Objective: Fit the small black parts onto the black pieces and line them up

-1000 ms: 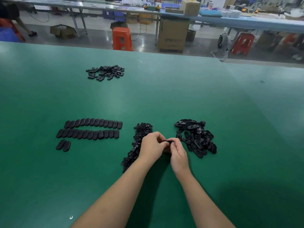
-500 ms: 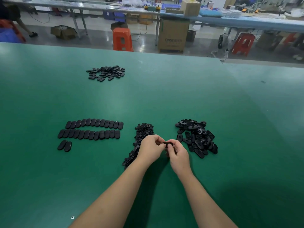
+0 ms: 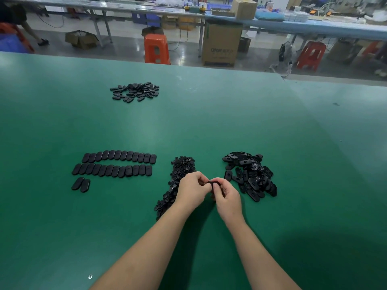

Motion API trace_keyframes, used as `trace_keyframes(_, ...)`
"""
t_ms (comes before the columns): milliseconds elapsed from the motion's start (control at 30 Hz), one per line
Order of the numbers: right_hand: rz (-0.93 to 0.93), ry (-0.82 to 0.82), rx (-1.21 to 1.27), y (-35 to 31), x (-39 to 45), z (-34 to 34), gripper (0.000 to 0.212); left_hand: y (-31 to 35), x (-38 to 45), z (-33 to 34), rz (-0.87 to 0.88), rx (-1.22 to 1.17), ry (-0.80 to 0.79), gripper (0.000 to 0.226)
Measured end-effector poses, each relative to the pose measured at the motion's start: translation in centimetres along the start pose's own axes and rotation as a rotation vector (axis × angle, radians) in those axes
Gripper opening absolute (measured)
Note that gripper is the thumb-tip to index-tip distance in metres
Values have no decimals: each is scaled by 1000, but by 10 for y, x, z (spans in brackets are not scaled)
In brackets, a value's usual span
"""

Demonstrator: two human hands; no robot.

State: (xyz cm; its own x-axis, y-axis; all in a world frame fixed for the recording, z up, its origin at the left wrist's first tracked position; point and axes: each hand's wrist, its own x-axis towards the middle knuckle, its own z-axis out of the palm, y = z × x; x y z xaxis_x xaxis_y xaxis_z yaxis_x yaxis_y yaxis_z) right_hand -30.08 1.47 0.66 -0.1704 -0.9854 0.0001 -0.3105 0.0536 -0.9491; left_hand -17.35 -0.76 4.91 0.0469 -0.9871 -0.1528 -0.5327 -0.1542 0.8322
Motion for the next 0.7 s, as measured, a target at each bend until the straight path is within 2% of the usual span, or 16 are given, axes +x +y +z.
trace_keyframes(300, -1, 49, 33, 0, 1, -2, 12, 3, -6, 6, 114, 72, -25, 6)
trace_keyframes(400, 0, 43, 31, 1, 1, -1, 12, 2, -6, 8, 194, 163, -12, 11)
trace_keyframes(600, 15, 17, 101, 1, 2, 1, 15, -7, -6, 1, 476, 494, 98, 20)
trace_keyframes(700, 31, 25, 120, 1, 2, 2, 17, -15, -4, -23, 425, 535, 244, 20)
